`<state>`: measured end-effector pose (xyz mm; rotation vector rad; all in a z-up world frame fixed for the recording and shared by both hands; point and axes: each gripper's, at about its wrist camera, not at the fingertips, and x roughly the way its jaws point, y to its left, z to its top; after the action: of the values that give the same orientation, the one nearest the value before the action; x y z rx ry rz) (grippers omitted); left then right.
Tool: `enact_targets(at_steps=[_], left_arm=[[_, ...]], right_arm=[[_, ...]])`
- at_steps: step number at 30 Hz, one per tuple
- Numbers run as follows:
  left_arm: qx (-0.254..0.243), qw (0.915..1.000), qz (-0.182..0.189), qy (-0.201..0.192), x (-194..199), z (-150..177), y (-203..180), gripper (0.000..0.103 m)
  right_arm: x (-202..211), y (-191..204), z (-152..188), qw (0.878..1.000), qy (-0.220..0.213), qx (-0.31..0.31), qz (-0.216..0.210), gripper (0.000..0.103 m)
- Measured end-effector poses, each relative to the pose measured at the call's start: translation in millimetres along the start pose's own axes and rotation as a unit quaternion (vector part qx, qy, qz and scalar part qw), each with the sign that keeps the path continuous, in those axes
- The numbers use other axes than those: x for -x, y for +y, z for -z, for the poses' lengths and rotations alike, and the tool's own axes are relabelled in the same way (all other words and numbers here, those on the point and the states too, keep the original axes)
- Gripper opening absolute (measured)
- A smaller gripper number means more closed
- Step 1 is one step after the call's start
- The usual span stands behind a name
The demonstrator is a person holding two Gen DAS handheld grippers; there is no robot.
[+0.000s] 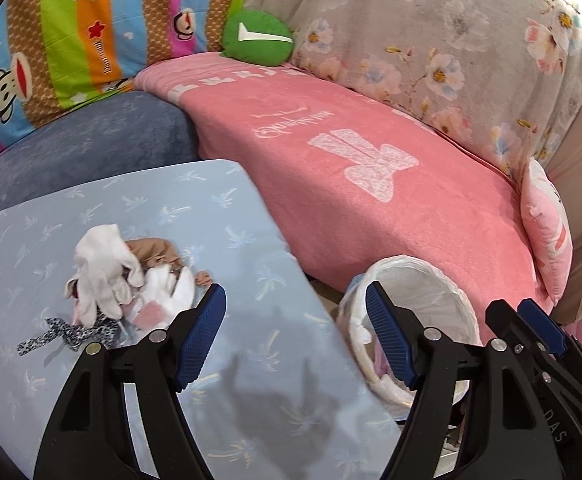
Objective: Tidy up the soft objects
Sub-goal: 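Open both grippers to drop the net and cloth into the wastebasket, then grasp the leopard-print strap with the left gripper while the right grasps the grey sock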
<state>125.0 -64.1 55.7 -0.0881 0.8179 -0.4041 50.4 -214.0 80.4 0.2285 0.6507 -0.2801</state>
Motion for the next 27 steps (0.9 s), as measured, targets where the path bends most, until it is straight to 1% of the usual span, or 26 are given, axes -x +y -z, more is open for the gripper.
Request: enact_targets(at_steps=[2, 4, 8, 13, 18, 23, 27], left_arm=[[0.007, 0.9999, -0.009, -0.001, 1, 2, 9, 0.070], [0.015, 0.9997, -0.018, -0.001, 3, 5, 19, 0.074], [0.034, 0.9986, -0.040, 0.000, 6, 12, 44, 0.078], [0.057, 0.9950, -0.082, 0.003, 6, 21, 78, 0.089], [0.091, 0.9884, -0.120, 0.020, 2, 35, 126, 0.090], [0.136, 0.9795, -0.143, 0.042, -7, 51, 172, 0.090], [0.166, 0.9729, -0.152, 0.054, -11, 62, 200, 0.090]], right_arm=[[-1, 8, 3, 1.000, 0.004, 0.006, -0.004, 0.057], [-3, 18, 5, 1.000, 0.008, 0.013, -0.009, 0.057], [-7, 38, 9, 0.999, 0.015, 0.027, -0.020, 0.061], [-16, 68, 18, 0.998, 0.028, 0.044, -0.038, 0.062], [-29, 98, 32, 0.995, 0.045, 0.055, -0.066, 0.063], [-48, 128, 48, 0.992, 0.064, 0.070, -0.087, 0.063], [-70, 151, 63, 0.988, 0.085, 0.081, -0.102, 0.063]])
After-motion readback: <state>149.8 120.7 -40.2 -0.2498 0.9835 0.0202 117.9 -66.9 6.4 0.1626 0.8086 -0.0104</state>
